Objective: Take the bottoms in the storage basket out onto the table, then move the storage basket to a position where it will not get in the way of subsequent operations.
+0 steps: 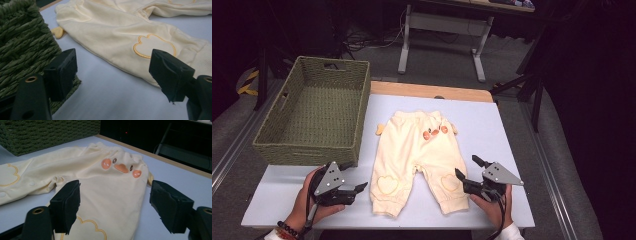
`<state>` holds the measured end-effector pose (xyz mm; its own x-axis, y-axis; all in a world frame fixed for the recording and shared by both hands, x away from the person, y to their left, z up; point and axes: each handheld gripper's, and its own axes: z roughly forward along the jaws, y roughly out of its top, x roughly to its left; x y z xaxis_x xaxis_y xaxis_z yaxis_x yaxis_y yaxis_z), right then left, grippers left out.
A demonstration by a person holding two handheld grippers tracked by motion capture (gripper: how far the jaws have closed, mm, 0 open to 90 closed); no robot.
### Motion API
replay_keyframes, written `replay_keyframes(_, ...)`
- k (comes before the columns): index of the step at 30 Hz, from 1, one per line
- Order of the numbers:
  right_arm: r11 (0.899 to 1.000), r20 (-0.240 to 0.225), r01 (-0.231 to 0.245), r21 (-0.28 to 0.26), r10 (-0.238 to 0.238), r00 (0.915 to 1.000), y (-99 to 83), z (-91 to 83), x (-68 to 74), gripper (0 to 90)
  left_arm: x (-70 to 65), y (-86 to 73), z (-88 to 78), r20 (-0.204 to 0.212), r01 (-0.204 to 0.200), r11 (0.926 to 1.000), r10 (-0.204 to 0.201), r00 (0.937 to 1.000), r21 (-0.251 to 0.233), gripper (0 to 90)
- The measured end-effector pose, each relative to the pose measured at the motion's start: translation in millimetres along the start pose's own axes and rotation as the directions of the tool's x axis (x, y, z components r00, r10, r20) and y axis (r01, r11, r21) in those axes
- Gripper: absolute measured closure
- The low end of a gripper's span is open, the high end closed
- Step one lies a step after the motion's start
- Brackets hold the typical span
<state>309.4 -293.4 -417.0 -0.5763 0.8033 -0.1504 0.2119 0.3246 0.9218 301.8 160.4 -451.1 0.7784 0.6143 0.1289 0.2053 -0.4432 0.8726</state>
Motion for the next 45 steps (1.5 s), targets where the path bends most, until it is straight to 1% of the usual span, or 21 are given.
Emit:
replay_keyframes(2, 1.0, -0.001, -0.008, -0.001, 0.008, 1.0, -2.0, -0.8, -0.3, 24.3, 0.6, -0.7, -1.2, -0.002, 0.005, 1.0, -0.005, 1.0, -0.001, 22.1)
replay_keyframes(4, 1.0, 0.01, 0.002, 0.021, -0.002, 0.9999, -3.9, 1.0, 0.2, 23.3, 2.5, -0.9, -1.9, -0.008, 0.024, 0.9997, -0.024, 0.9997, -0.006, 20.8)
replay_keyframes(6, 1.0, 0.008, 0.001, 0.022, -0.001, 1.0, -4.1, 1.5, 0.1, 23.2, 2.8, -1.1, -1.4, -0.009, 0.03, 0.9995, -0.03, 0.9995, -0.007, 20.8)
replay_keyframes(9, 1.0, 0.016, 0.002, 0.03, -0.002, 0.9999, -4.1, 2.9, 0.7, 23.2, 1.8, -1.3, -0.5, -0.01, 0.023, 0.9997, -0.023, 0.9997, 0.007, 21.0)
replay_keyframes(12, 0.999, 0.023, 0.003, 0.04, -0.004, 0.9997, -4.6, 4.0, 0.7, 23.6, 0.2, 0.0, 1.1, -0.008, 0.037, 0.9993, -0.037, 0.9993, 0.008, 21.5)
replay_keyframes(15, 0.998, 0.039, -0.006, 0.069, 0.004, 0.9992, -6.4, 8.7, -2.1, 25.6, -0.5, 1.5, 3.4, 0.008, 0.06, 0.9982, -0.06, 0.9982, 0.007, 23.1)
replay_keyframes(17, 0.996, 0.047, -0.016, 0.082, 0.012, 0.9988, -7.4, 10.5, -3.7, 26.5, -0.4, 2.6, 6.1, 0.002, 0.068, 0.9976, -0.068, 0.9977, 0.013, 23.3)
replay_keyframes(18, 0.995, 0.057, -0.027, 0.095, 0.021, 0.9982, -8.1, 11.9, -5.1, 27.7, -0.9, 3.2, 8.7, 0.009, 0.076, 0.9969, -0.076, 0.997, 0.017, 23.4)
replay_keyframes(20, 0.99, 0.084, -0.055, 0.129, 0.044, 0.9954, -10.2, 16.1, -9.2, 30.3, -2.1, 3.9, 10.9, -0.003, 0.074, 0.9969, -0.074, 0.9973, 0.028, 23.5)
replay_keyframes(21, 0.985, 0.092, -0.077, 0.156, 0.063, 0.9938, -11.4, 19.0, -11.7, 32.3, -6.6, 5.2, 15.5, -0.005, 0.077, 0.996, -0.077, 0.997, 0.045, 23.5)
replay_keyframes(25, 0.979, 0.079, -0.087, 0.184, 0.074, 0.9941, -14.8, 24.0, -14.8, 35.8, -11.9, 13.3, 23.2, 0.008, 0.065, 0.9972, -0.065, 0.9978, 0.038, 23.6)
replay_keyframes(29, 0.979, 0.072, -0.092, 0.183, 0.08, 0.9942, -11.8, 31.9, -19.5, 36.1, -17.9, 31.1, 41.7, 0.018, 0.031, 0.9992, -0.031, 0.9994, 0.024, 21.8)
replay_keyframes(31, 0.981, 0.077, -0.083, 0.177, 0.071, 0.9945, -7.2, 38.2, -23.5, 35.2, -21.2, 39.2, 53.4, 0.004, 0.011, 0.9995, -0.011, 0.9999, 0.031, 21.2)
replay_keyframes(34, 0.982, 0.075, -0.068, 0.175, 0.056, 0.9956, 1.1, 50.7, -33.2, 34.6, -23.2, 55.5, 72.3, 0.003, -0.004, 0.9995, 0.004, 1.0, 0.031, 20.9)
replay_keyframes(36, 0.98, 0.071, -0.061, 0.188, 0.048, 0.9963, 6.2, 62.9, -41.5, 34.0, -21.1, 67.6, 86.1, -0.004, 0.001, 0.9998, -0.001, 1.0, 0.018, 21.0)
replay_keyframes(38, 0.98, 0.076, -0.059, 0.191, 0.045, 0.9961, 11.7, 76.7, -50.8, 34.1, -13.7, 79.8, 102.5, -0.019, 0.023, 0.9992, -0.022, 0.9996, 0.032, 21.2)
replay_keyframes(40, 0.976, 0.069, -0.066, 0.205, 0.053, 0.9962, 18.7, 92.0, -60.3, 34.1, -2.6, 90.7, 118.8, -0.005, 0.081, 0.996, -0.081, 0.9967, 0.038, 21.6)
replay_keyframes(41, 0.976, 0.068, -0.074, 0.202, 0.061, 0.9958, 22.2, 99.4, -64.9, 34.4, 4.5, 97.3, 128.8, -0.01, 0.118, 0.9919, -0.118, 0.993, 0.046, 22.0)
replay_keyframes(43, 0.972, 0.058, -0.088, 0.219, 0.077, 0.9954, 28.3, 115.5, -74.1, 35.0, 8.9, 101.3, 134.5, -0.022, 0.125, 0.9908, -0.124, 0.992, 0.051, 22.3)
replay_keyframes(44, 0.969, 0.067, -0.09, 0.231, 0.076, 0.9948, 31.2, 125.3, -79.7, 35.6, 19.4, 110.6, 151.0, -0.116, 0.13, 0.9877, -0.12, 0.9859, 0.086, 23.6)
replay_keyframes(45, 0.967, 0.07, -0.097, 0.235, 0.082, 0.9941, 32.8, 130.4, -83.2, 36.1, 25.6, 113.3, 159.2, -0.12, 0.157, 0.9827, -0.145, 0.9821, 0.098, 23.6)
